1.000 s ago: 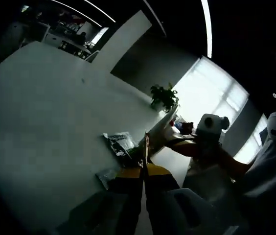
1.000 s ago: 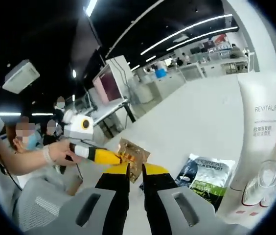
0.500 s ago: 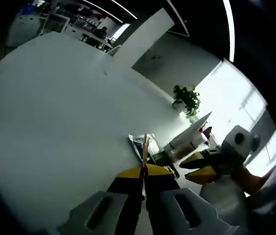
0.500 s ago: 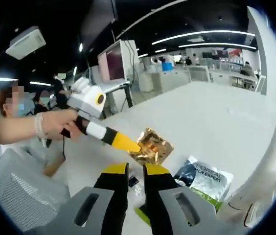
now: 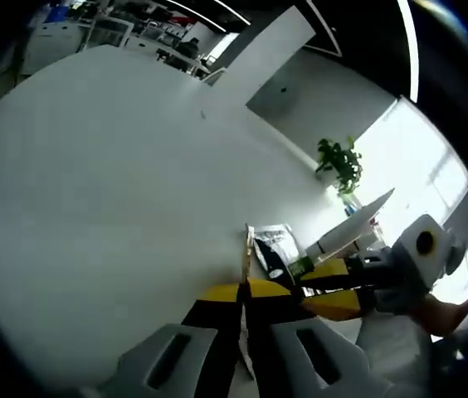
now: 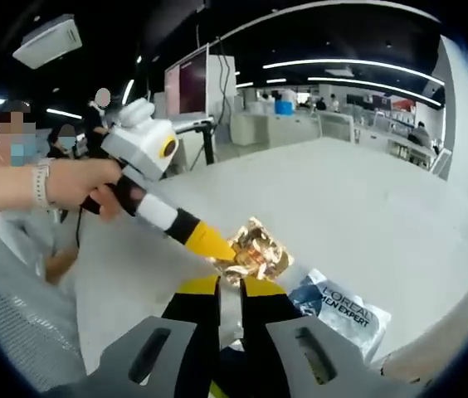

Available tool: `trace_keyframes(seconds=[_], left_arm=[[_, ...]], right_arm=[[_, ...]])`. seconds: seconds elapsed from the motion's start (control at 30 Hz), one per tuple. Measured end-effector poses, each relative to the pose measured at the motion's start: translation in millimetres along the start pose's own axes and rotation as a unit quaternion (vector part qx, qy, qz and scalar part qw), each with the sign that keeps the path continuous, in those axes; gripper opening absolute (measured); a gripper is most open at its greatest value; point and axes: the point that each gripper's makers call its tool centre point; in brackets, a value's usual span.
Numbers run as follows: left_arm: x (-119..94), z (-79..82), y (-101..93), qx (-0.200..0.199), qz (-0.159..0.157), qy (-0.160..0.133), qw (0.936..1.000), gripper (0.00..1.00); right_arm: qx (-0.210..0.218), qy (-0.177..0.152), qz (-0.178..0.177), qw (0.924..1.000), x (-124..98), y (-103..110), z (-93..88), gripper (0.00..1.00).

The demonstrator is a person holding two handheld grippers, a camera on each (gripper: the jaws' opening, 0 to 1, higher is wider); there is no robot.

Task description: Arrange the skincare products in the storage area until every visible bottle or jar stands upright without overlapping.

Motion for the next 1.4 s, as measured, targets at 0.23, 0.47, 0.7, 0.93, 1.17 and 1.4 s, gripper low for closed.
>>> trace_keyframes(seconds=[0.23, 0.47, 0.7, 0.93, 1.17, 1.4], left_arm=[[8, -4.1, 3.9, 0.003, 0.012, 0.02, 0.9997, 0.0], [12, -12.3, 6.4, 0.046, 0.036, 0.063, 0.9963, 0.0], [14, -15.4, 3.0, 0.059, 0.043, 0.078, 0.9943, 0.0], [20, -15.1, 0.6, 0.074, 0.046, 0.087, 0.9924, 0.0], [19, -17.4, -4.5, 0.088, 0.055, 0.095, 0.9901, 0.0], [19, -14.7, -1.6, 0.121, 0.064, 0.114, 0.984, 0.0]], right_arm=[[-0.027, 0.002, -0.014, 0.9995, 13, -5, -3.1, 0.09], [-0.035, 0.015, -0.021, 0.999, 26, -6, -12.2, 0.09], [-0.039, 0.019, -0.036, 0.9984, 33, -12, -14.8, 0.09], [-0.055, 0.025, -0.046, 0.9971, 41, -15, -18.0, 0.1], [-0.062, 0.028, -0.042, 0.9968, 45, -13, -19.4, 0.1], [-0.054, 0.034, -0.032, 0.9974, 45, -9, -23.8, 0.06]])
Point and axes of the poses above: the point that each gripper's makers call its tool centre point, and the gripper's own axes: x roughly forward along the fingers, y roughly to its left, z roughly out of its top, and after that the axes turned 13 degrees about -z, right-handed
